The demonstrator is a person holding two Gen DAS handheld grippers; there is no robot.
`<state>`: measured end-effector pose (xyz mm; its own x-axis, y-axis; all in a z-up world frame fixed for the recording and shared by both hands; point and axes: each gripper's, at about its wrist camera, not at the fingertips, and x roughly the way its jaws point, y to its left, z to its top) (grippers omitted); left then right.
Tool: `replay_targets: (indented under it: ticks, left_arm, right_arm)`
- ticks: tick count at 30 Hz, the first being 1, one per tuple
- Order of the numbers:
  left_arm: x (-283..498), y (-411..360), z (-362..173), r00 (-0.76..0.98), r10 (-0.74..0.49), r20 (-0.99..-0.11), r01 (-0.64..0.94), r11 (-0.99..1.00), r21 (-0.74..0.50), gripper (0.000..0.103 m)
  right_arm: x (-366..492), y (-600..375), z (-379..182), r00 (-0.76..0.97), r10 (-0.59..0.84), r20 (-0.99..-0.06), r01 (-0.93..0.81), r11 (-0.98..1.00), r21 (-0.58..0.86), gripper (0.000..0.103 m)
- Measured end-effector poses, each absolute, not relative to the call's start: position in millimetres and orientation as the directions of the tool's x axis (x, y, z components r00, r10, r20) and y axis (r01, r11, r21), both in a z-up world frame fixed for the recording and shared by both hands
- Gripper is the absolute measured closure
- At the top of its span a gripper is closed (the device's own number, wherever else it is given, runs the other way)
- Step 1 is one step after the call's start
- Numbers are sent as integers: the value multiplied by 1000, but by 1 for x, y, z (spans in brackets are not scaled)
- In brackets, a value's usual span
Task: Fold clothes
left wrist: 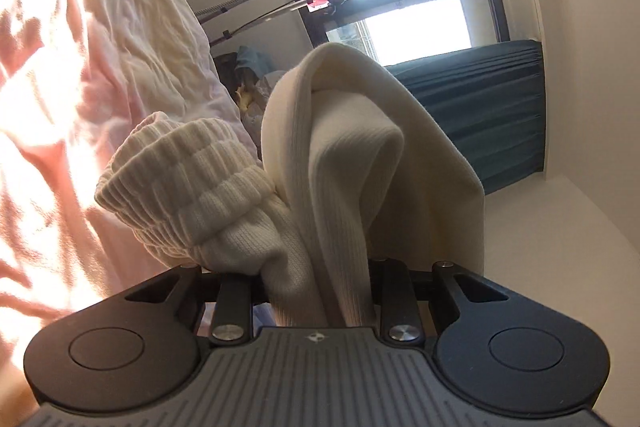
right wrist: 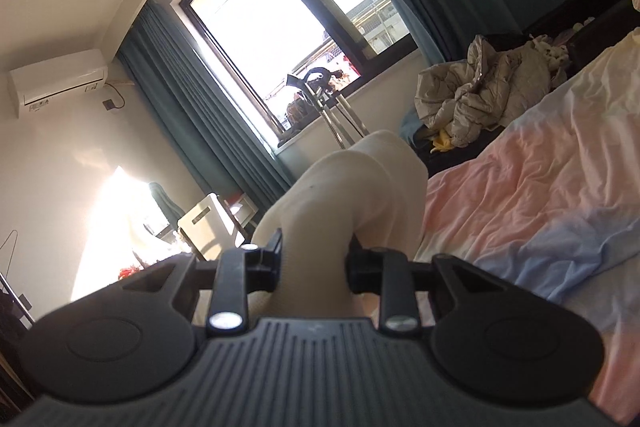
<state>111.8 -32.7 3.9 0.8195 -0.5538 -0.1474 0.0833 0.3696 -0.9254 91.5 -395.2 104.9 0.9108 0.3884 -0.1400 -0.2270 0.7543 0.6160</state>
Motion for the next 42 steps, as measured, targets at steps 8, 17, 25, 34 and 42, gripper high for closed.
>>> replay_targets:
  ticks: [8,17,25,34,42]
  left_arm:
    - [188,-160,-38,707,-688,-166,143,369,-918,73]
    - [244,-223,-135,636,-740,-220,158,404,-901,74]
    - [248,-224,-170,604,-779,-168,220,366,-904,69]
    - [220,-215,-141,597,-735,-323,161,504,-849,37]
    - [175,-180,-66,652,-613,-447,228,720,-655,9]
  right_arm:
    - [85,-523,69,960,236,-153,-99,791,603,73]
    - [111,-602,-62,953,171,-251,53,719,693,73]
    - [115,-623,-150,943,220,-251,87,565,821,69]
    - [102,-615,-114,933,137,-331,180,620,764,56]
    - [65,-597,-44,935,43,-351,209,734,646,52]
